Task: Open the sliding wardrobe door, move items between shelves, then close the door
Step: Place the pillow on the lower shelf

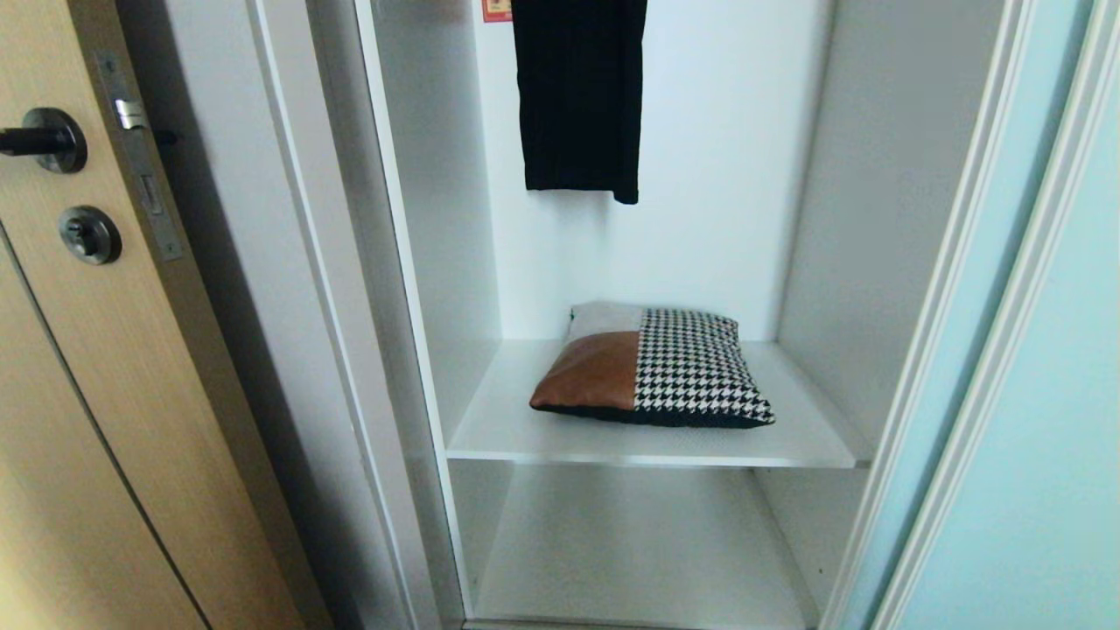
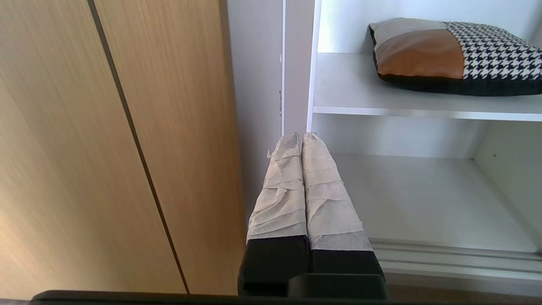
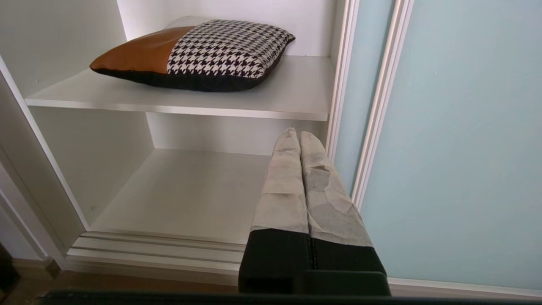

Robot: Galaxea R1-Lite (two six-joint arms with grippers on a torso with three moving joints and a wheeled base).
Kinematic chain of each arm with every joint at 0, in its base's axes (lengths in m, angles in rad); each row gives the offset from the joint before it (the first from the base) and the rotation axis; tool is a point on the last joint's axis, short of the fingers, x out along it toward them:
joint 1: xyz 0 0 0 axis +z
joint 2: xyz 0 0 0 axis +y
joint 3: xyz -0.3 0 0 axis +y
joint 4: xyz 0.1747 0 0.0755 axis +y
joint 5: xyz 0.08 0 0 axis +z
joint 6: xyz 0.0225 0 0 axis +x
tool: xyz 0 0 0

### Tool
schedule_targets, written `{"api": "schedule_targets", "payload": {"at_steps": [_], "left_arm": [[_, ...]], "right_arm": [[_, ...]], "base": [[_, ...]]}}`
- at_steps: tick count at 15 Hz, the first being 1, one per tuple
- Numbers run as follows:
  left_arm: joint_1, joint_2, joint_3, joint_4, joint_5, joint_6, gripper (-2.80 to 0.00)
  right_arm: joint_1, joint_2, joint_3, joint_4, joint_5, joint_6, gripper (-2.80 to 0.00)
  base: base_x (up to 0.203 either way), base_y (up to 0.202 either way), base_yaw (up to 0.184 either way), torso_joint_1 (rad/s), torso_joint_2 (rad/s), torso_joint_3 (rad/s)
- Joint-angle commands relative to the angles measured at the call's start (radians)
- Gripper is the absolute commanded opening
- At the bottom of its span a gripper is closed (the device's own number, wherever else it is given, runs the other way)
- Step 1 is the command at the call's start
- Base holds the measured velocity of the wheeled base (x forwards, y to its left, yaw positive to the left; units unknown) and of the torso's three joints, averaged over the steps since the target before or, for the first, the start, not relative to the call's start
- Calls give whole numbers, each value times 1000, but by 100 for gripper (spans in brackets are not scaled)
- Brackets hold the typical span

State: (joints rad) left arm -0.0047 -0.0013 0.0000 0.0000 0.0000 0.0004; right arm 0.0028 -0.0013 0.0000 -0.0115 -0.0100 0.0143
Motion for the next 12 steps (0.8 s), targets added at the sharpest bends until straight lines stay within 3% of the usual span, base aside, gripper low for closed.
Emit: {"api": "schedule_targets", "payload": {"at_steps": [1, 12], "left_arm": [[0, 0, 0, 0, 0, 0, -280], [0, 0, 0, 0, 0, 0, -280]], "right_arm": [[0, -2, 0, 2, -1, 2, -280], [0, -2, -15, 14, -7, -12, -280]], "base": [[0, 0, 0, 0, 0, 0], [0, 0, 0, 0, 0, 0]]}}
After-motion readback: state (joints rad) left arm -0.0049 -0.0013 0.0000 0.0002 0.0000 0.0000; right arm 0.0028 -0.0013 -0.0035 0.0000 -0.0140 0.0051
